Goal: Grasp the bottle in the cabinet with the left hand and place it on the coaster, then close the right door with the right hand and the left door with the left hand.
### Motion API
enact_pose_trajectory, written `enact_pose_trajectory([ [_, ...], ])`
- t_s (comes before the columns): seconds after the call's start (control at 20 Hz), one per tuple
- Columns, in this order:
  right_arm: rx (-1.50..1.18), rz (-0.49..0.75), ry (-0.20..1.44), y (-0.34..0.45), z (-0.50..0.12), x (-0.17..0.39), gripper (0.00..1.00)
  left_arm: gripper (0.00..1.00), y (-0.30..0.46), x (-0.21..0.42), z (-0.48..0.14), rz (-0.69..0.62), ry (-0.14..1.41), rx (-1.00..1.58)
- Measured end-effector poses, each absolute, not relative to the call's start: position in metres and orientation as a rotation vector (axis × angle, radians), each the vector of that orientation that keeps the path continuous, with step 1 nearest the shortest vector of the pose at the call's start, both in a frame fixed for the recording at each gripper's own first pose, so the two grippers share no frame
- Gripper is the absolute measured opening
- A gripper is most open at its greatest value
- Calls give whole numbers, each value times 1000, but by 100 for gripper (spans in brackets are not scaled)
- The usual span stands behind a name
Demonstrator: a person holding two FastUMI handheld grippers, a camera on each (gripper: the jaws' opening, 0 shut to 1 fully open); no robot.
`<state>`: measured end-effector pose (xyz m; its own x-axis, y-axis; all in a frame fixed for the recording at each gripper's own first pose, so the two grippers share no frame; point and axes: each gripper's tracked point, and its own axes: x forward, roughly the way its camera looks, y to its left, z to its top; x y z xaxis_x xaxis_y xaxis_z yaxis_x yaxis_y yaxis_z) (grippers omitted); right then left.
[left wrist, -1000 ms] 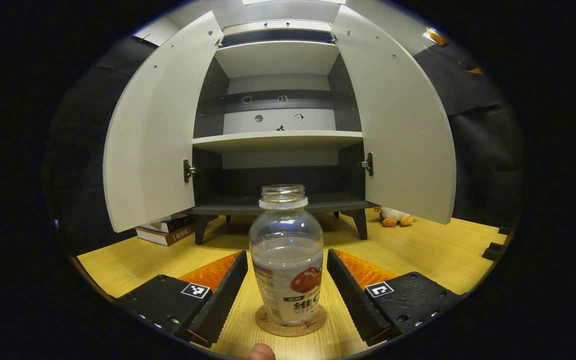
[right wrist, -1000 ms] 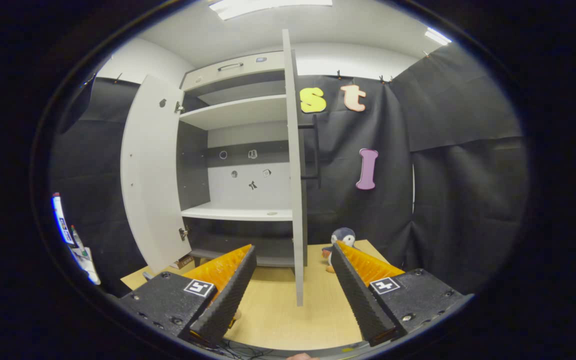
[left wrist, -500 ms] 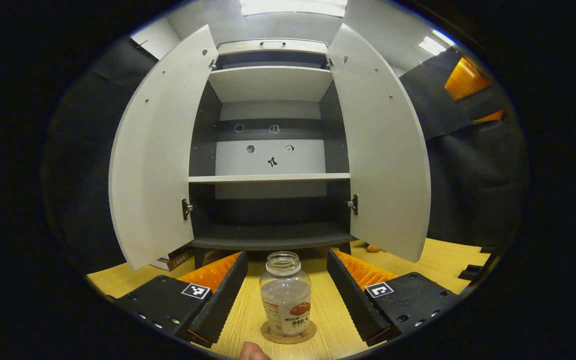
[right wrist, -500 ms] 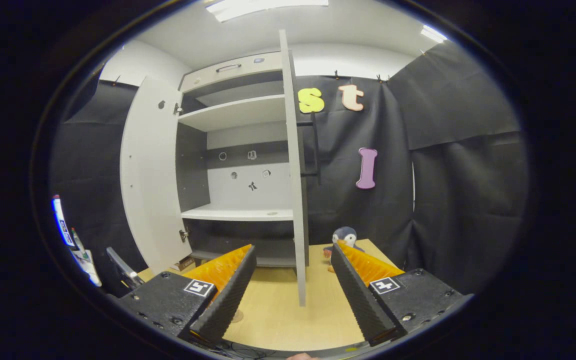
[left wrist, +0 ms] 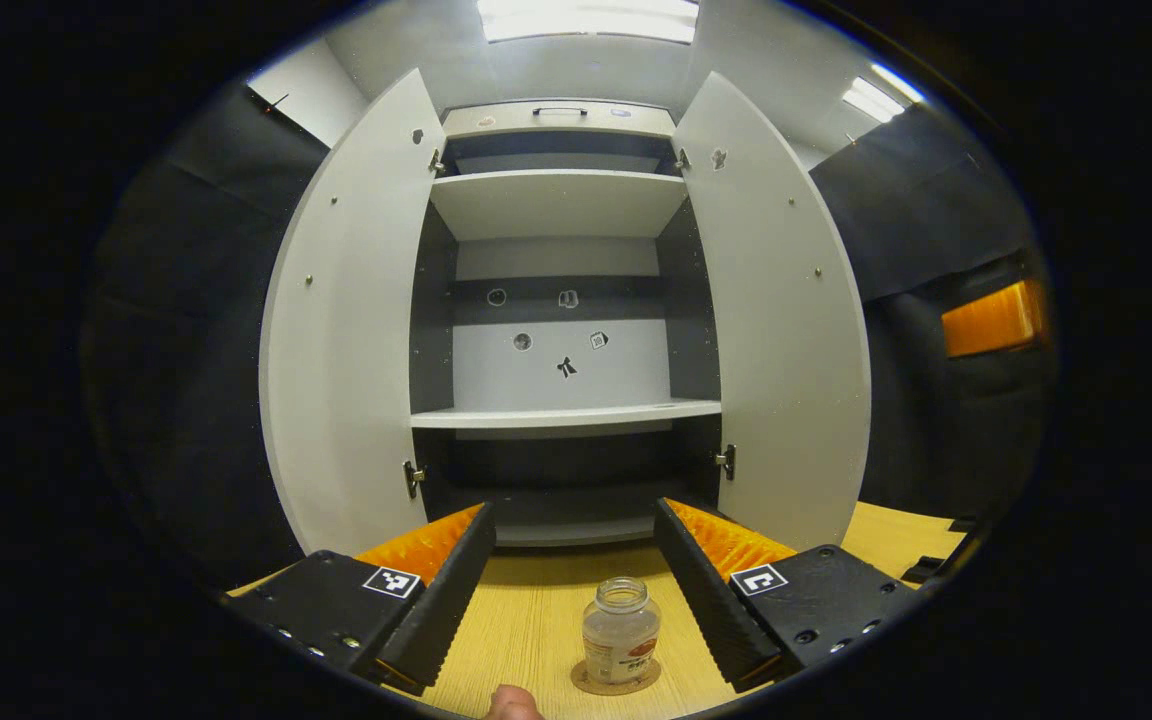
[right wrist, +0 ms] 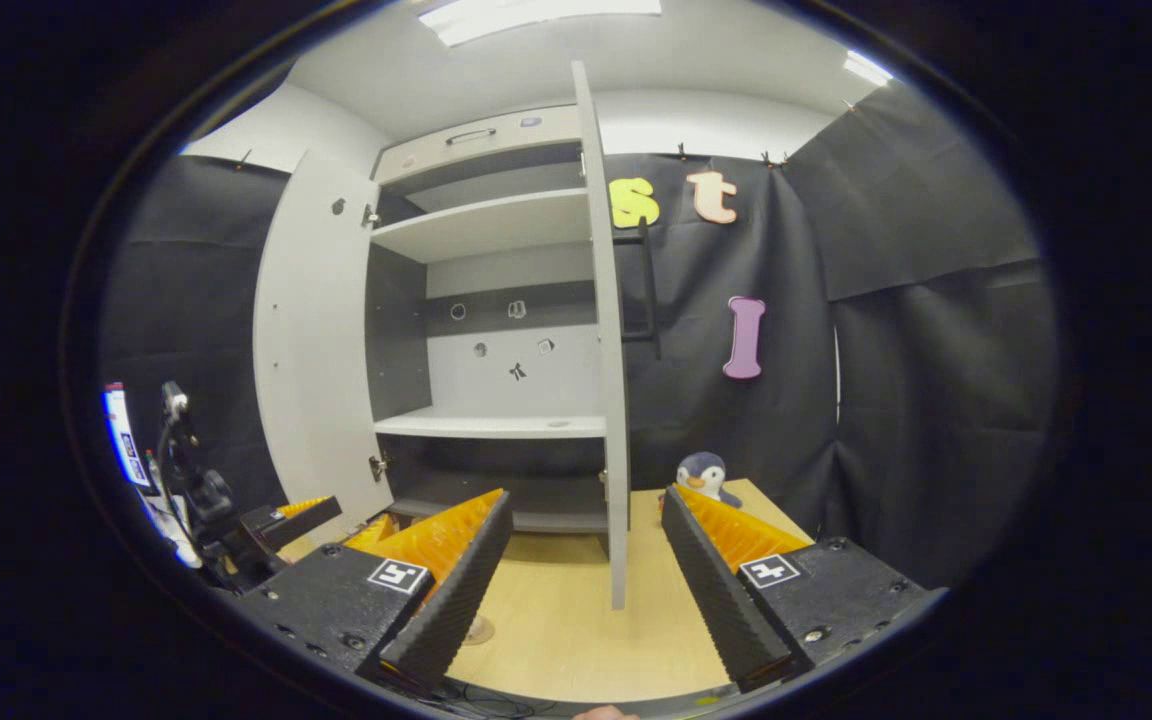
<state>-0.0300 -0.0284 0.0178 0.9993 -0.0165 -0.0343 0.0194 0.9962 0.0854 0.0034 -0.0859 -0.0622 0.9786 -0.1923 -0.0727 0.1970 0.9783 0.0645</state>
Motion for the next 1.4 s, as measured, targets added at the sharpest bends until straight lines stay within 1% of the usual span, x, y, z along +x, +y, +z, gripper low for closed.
enact_pose_trajectory([
  [0.15, 89, -14, 8, -27, 23, -27, 98, 96, -78, 4, -33, -175, 39, 81],
  [0.2, 89, -12, 5, -27, 23, -26, 94, 96, -76, 5, -28, -170, 45, 82],
  [0.35, 87, -8, -8, -24, 25, -27, 94, 96, -70, 5, -14, -164, 45, 58],
  [0.4, 84, -10, -8, -24, 24, -27, 98, 96, -66, 4, -8, -156, 40, 52],
  [0.5, 85, -13, 0, -25, 21, -29, 98, 96, -54, 2, -5, -115, 61, 57],
  [0.55, 90, -13, 8, -25, 19, -30, 94, 97, -48, 2, -4, -100, 76, 53],
  [0.6, 96, -13, 12, -25, 17, -31, 94, 97, -42, -3, -4, -95, 79, 41],
  [0.65, 103, -15, 11, -26, 17, -32, 98, 96, -38, -4, -1, -88, 72, 33],
  [0.75, 115, -18, 0, -27, 21, -32, 98, 97, -25, -4, 1, -61, 67, 43],
  [0.8, 123, -9, 0, -25, 22, -30, 94, 97, -19, -4, 0, -44, 68, 53],
  [0.85, 135, 4, 2, -23, 24, -28, 98, 97, -14, -5, 1, -33, 68, 57],
  [0.9, 145, 15, -1, -22, 27, -26, 94, 97, -12, -6, 3, -26, 65, 55],
  [0.95, 148, 21, -13, -24, 35, -24, 94, 96, -11, -6, 3, -25, 64, 51],
  [1.0, 141, 23, -27, -28, 44, -21, 98, 96, -10, -8, 3, -25, 65, 48],
  [1.2, 164, 8, -52, -56, 81, -2, 98, 96, -8, -10, 4, -29, 65, 28],
  [1.25, 175, 3, -53, -63, 90, 5, 94, 96, -8, -10, 4, -32, 60, 21],
  [1.3, 184, -9, -61, -73, 100, 11, 98, 96, -7, -11, 5, -31, 58, 20],
  [1.4, 187, -38, -75, -94, 116, 25, 98, 96, -6, -12, 5, -25, 52, 25],
])
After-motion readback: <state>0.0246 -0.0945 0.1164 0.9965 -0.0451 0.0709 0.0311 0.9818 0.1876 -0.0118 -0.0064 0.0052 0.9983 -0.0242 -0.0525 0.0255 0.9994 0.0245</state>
